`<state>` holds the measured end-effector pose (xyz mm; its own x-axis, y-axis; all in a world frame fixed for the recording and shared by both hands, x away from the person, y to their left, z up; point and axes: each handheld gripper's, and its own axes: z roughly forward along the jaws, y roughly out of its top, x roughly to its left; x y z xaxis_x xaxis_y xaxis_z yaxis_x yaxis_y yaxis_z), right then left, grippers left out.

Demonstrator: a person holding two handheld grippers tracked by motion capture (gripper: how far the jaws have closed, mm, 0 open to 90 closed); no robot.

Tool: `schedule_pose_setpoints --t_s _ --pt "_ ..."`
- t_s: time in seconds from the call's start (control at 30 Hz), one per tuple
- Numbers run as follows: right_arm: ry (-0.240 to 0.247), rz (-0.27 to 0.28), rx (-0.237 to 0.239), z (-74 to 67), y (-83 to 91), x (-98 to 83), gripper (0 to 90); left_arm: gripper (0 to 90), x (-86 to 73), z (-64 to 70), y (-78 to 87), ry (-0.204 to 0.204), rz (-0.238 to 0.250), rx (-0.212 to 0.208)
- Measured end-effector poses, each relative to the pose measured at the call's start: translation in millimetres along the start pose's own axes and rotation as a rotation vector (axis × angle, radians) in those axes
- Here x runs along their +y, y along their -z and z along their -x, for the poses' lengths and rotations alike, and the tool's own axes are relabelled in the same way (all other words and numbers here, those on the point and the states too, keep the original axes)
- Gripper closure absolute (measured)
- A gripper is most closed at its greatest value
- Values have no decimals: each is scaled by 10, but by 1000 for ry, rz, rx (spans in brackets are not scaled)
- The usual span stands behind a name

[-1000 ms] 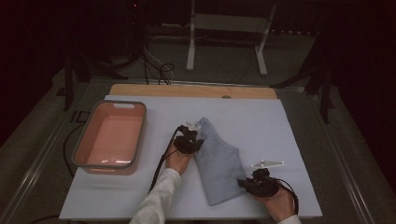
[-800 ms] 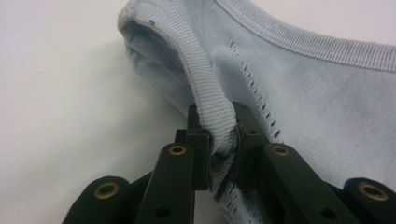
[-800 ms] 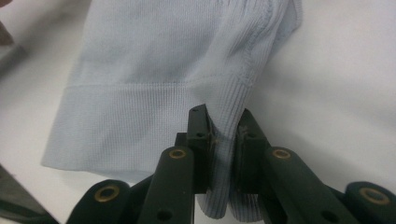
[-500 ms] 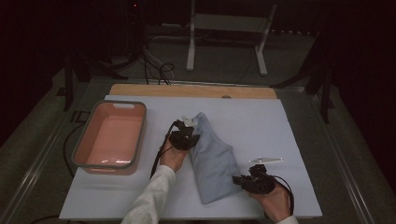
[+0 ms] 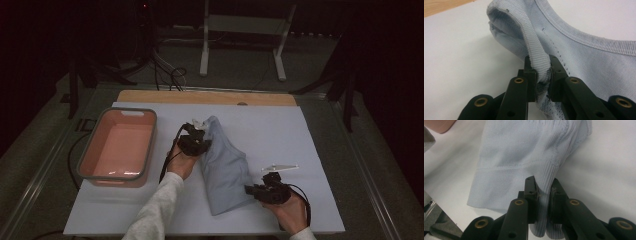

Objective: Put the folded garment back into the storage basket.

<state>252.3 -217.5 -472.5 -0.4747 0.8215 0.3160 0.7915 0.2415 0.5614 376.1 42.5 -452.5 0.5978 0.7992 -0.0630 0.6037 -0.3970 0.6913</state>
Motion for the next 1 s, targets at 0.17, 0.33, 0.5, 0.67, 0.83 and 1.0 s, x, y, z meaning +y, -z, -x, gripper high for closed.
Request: schedule_pose_setpoints --t_s 0.17,0.33,0.5,0.67,0.83,1.0 --pt "3 2 7 -31 -8 53 798 810 28 -45 51 12 2 -15" --pt "5 3 15 -62 -11 103 798 810 61 -93 117 25 8 -17" --pt "12 3 18 -97 -24 143 798 810 80 -135 160 20 1 -22" --pt "18 3 25 -135 -36 186 798 810 95 -159 183 27 -4 -23" --pt "17 4 34 -157 -40 218 798 810 116 -162 212 33 -5 -22" --pt "13 8 41 -177 -43 258 798 810 150 -187 243 25 -7 -19"
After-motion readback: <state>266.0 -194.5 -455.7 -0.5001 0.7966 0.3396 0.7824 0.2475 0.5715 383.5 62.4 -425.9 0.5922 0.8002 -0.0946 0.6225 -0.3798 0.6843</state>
